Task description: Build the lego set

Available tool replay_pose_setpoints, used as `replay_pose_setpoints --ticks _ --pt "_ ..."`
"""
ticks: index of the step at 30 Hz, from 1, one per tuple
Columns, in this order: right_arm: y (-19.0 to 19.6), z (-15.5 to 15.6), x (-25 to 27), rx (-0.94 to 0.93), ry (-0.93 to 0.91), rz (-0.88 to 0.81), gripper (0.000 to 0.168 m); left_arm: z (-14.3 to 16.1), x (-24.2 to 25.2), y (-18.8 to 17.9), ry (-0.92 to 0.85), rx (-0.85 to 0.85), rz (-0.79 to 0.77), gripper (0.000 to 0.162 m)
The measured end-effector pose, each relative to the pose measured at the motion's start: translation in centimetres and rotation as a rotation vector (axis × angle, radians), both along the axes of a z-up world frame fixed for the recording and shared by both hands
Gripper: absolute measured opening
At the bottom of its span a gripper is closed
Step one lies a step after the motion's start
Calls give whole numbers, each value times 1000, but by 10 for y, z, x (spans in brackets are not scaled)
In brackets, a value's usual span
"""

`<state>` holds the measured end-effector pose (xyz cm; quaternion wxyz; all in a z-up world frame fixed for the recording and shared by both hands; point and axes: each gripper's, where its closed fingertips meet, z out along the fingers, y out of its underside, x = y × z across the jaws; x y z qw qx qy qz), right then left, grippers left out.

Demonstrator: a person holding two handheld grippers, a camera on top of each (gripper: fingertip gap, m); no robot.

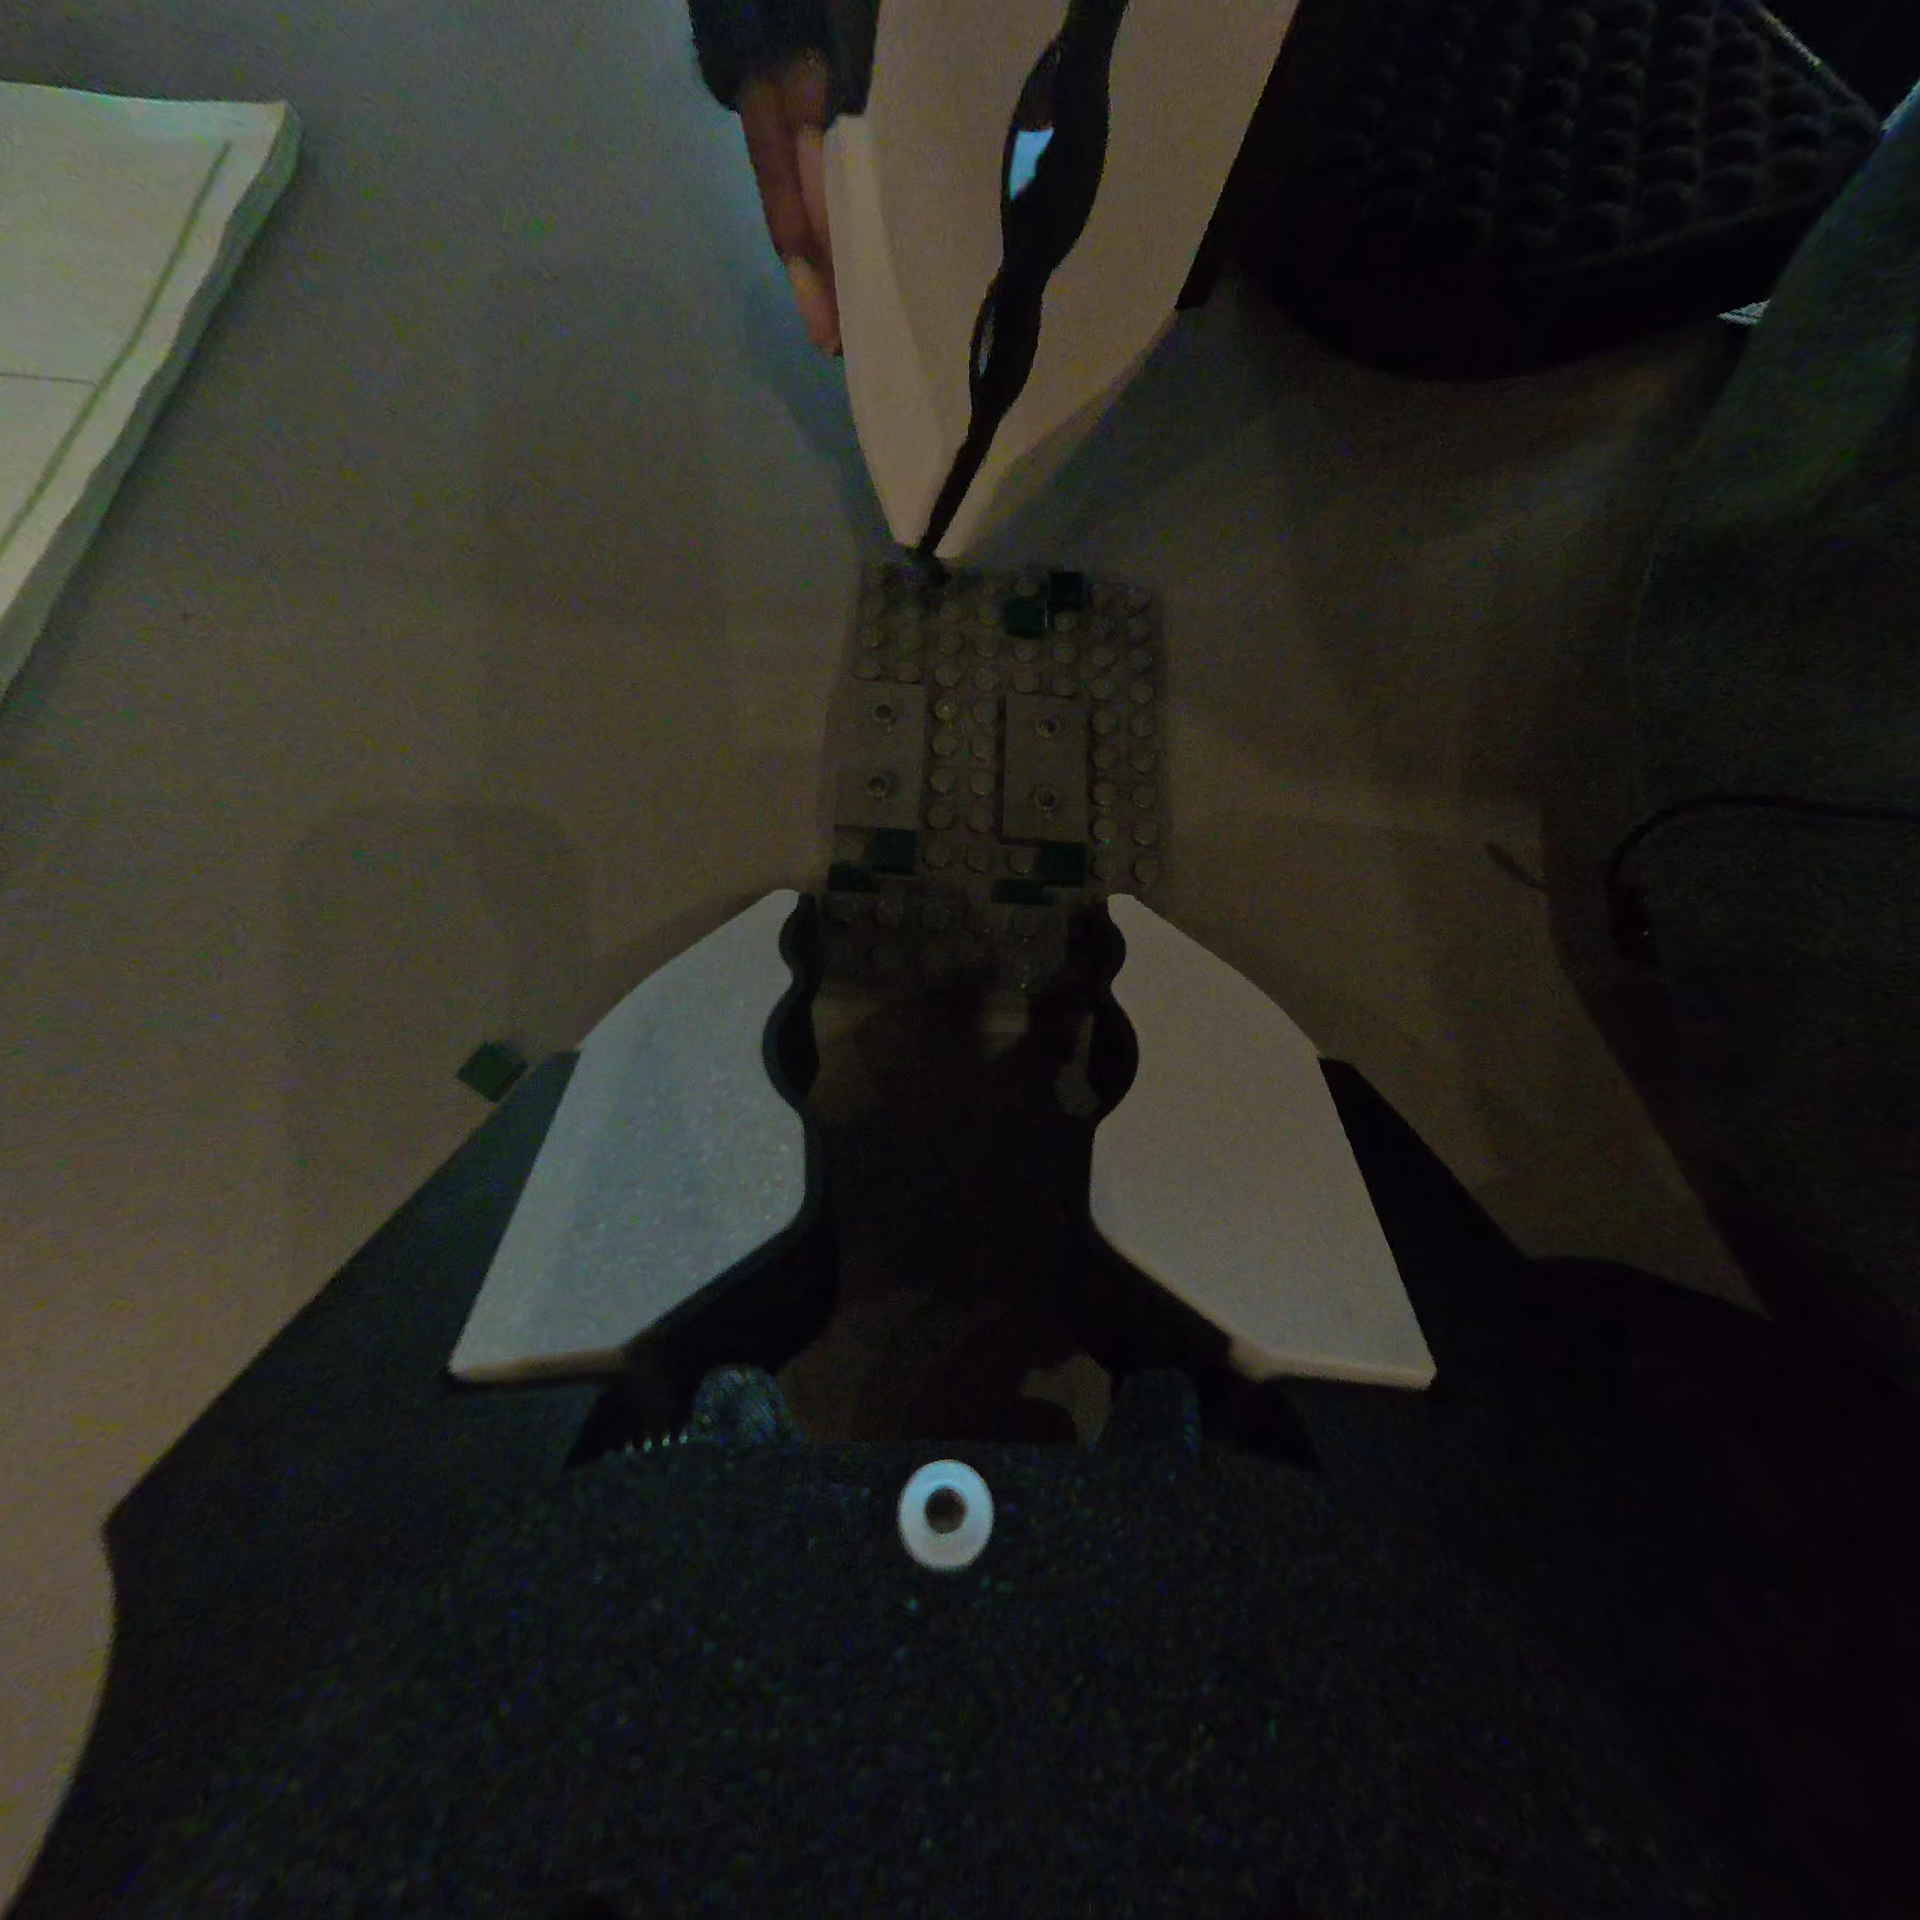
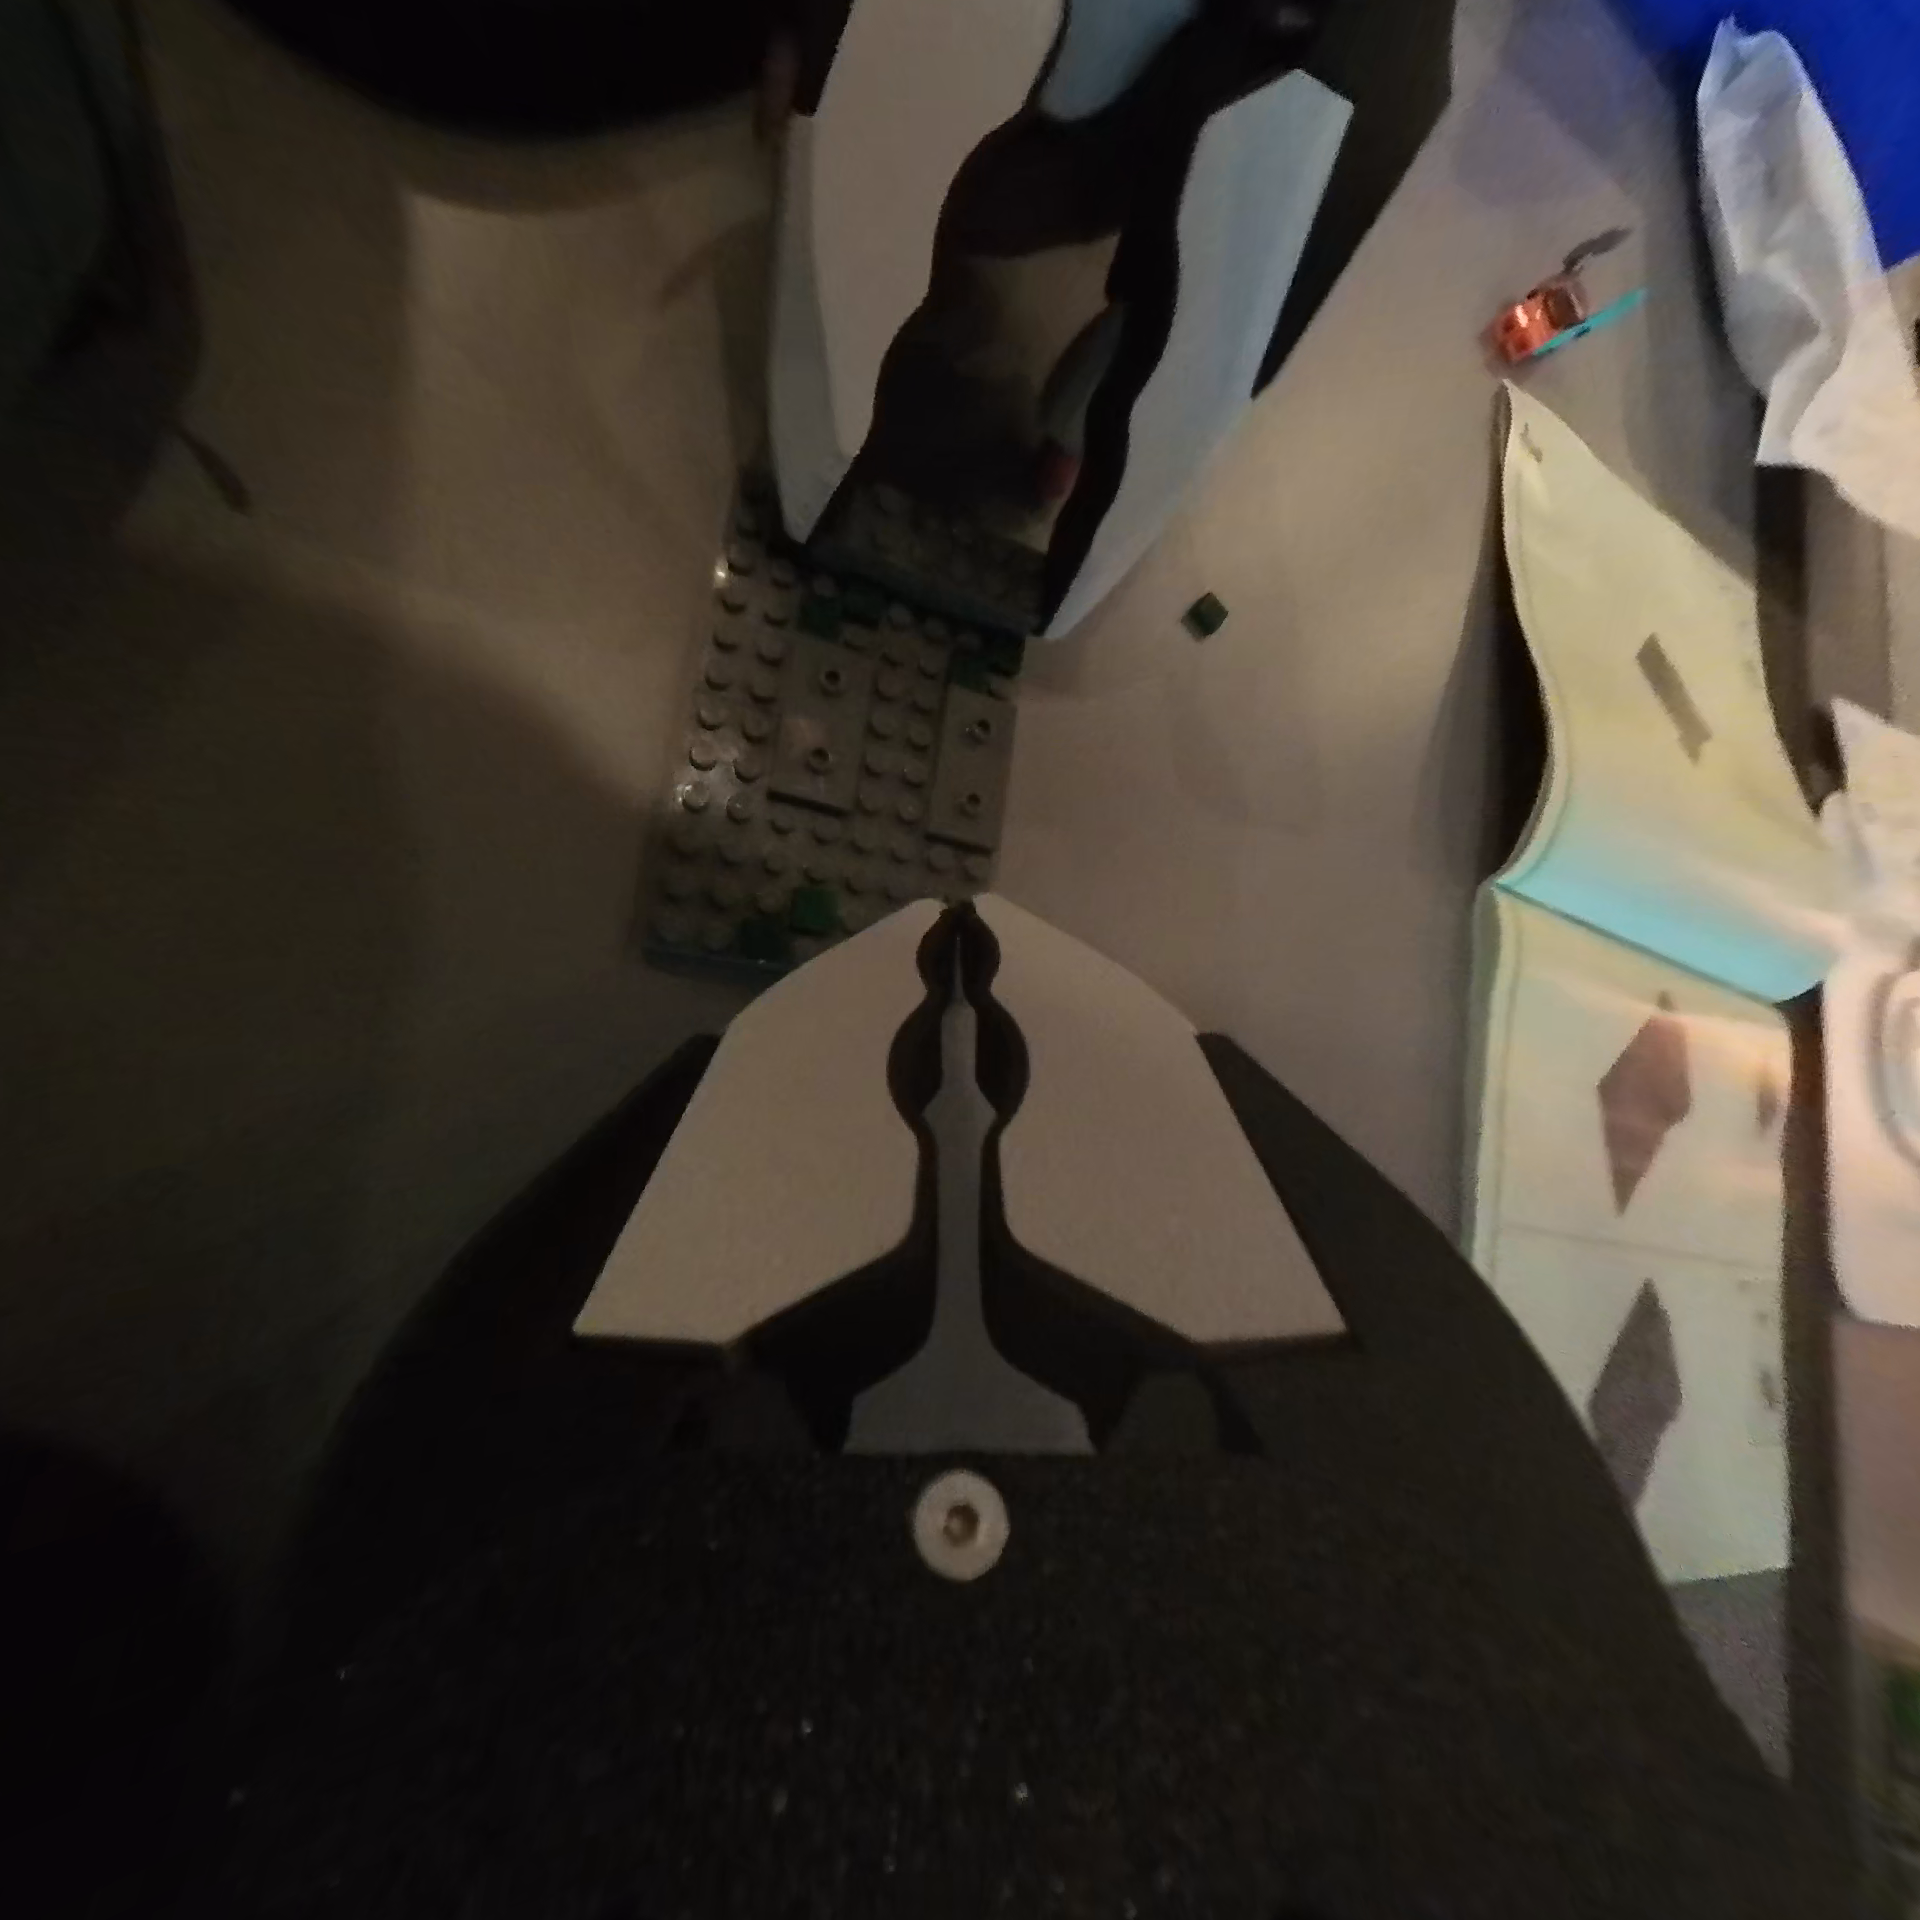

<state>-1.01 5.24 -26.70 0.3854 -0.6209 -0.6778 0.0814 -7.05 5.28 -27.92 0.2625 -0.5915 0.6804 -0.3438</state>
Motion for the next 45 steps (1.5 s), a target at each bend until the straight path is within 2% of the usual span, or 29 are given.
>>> replay_pose_setpoints --ticks 5,13,18,24,31,41,45 --pt "-6 -8 0 -54 10 -11 2 0 1 0 0 1 -2 50" --pt "-27 -5 -4 -216 84 23 9 0 1 0 1 -1 -3 50" --pt "-20 3 0 -259 114 -17 9 0 1 0 2 -1 -5 50" --pt "-16 -10 -1 -360 64 -36 13 0 1 0 3 1 -8 50" --pt "-17 -12 -4 -470 67 -16 7 0 1 0 4 5 -12 50" --pt "-16 -13 -4 -646 67 -8 7 0 1 0 2 11 -17 50" --pt "-17 -11 -4 -663 79 4 3 0 1 0 2 10 -18 50"
